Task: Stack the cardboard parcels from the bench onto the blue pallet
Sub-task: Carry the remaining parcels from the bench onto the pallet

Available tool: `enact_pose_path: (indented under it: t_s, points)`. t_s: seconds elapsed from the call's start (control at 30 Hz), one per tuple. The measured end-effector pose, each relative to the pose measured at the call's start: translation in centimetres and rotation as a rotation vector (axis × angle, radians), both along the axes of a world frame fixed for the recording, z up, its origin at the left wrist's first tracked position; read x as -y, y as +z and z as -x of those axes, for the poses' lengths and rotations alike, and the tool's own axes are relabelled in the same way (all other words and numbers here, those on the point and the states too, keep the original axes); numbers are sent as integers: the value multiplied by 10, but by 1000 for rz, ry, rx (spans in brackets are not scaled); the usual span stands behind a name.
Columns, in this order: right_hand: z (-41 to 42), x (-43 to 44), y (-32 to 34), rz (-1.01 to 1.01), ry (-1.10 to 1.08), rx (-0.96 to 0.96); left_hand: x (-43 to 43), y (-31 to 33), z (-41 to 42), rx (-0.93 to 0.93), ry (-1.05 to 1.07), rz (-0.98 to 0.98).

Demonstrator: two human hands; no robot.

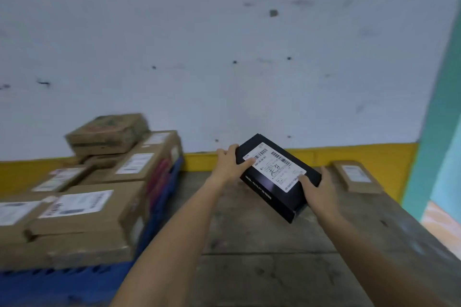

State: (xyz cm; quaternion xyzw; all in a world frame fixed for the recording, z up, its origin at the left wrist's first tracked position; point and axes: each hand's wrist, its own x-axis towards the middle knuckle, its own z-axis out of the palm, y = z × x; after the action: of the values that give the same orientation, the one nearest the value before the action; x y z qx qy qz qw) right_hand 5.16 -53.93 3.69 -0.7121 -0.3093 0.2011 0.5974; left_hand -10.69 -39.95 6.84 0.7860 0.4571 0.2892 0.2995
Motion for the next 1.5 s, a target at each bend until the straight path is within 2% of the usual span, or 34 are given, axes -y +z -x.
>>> enact_pose_path:
  t_s: [0.37,0.67,1.03,1.17,1.4,1.5]
  points:
    - [208,-110,34,-44,346,80,-41,37,251,20,361,-71]
    - [356,-198,44,-25,378,57,-127,51,405,6,348,-66]
    - [400,-268,65,-35,258,61,-213,53,448,68,213,-77]
    - [417,-300,62,-9,318,77,-243,45,470,52,259,-42]
    - [460,-352,43,122,501,-55,-287,26,520,32,408,76]
    - [480,-362,34,199,540,-41,-302,19,536,41,426,94]
